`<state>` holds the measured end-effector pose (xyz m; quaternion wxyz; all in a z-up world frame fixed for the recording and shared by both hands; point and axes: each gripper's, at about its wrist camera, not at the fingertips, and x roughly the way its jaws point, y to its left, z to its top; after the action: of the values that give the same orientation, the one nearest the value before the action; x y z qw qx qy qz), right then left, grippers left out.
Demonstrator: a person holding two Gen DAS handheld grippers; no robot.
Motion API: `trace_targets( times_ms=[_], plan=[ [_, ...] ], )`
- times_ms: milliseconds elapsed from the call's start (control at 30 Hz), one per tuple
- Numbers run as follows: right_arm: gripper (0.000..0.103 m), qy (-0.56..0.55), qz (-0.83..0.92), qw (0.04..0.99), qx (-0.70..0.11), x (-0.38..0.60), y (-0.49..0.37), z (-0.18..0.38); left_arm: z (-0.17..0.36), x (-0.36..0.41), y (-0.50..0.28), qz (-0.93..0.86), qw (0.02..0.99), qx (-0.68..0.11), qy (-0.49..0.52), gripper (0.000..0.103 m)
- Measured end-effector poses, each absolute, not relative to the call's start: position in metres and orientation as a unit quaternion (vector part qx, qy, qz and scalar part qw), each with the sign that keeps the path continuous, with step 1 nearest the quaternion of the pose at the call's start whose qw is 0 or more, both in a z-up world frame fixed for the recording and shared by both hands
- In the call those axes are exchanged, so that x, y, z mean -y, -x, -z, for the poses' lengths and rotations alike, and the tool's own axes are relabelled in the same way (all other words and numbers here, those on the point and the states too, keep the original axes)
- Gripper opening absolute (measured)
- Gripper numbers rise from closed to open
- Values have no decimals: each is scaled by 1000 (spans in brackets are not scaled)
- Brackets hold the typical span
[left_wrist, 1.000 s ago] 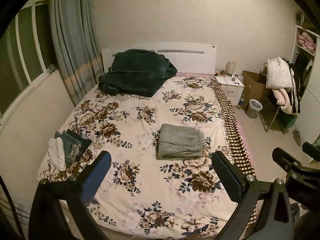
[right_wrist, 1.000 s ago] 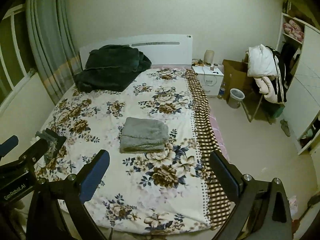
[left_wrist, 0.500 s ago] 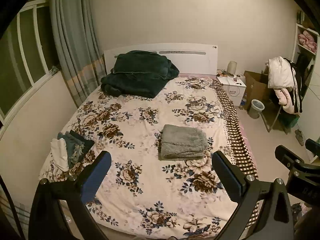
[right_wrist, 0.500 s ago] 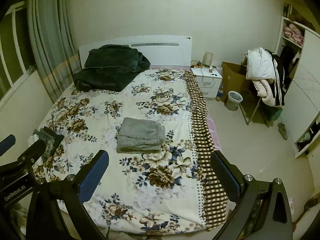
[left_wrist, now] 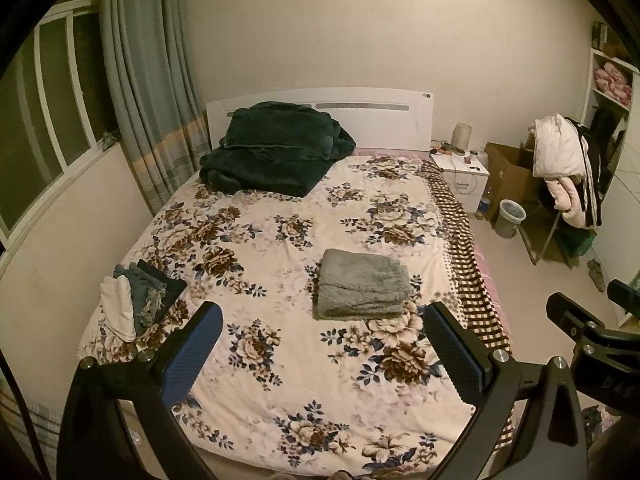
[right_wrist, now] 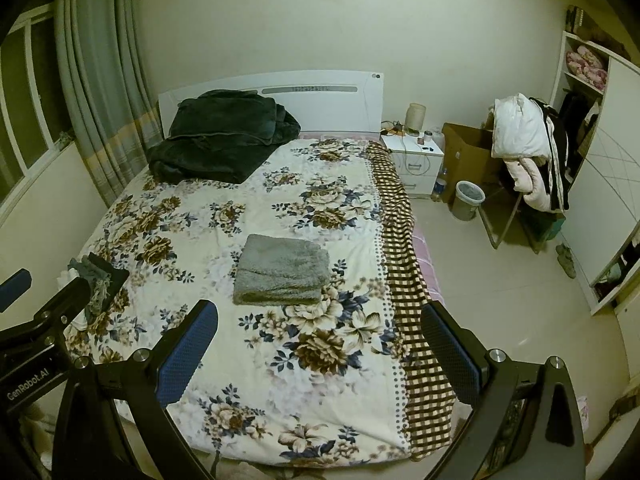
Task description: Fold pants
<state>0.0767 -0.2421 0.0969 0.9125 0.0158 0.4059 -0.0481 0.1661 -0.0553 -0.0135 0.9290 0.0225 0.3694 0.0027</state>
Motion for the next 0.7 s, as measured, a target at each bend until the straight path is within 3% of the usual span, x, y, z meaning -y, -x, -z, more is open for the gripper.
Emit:
trace_targets(
  times_ms=[700],
  plan=[
    [103, -23, 52, 912, -407, 239, -65, -95, 5, 61, -164, -5, 930, -367, -21, 103]
  ],
)
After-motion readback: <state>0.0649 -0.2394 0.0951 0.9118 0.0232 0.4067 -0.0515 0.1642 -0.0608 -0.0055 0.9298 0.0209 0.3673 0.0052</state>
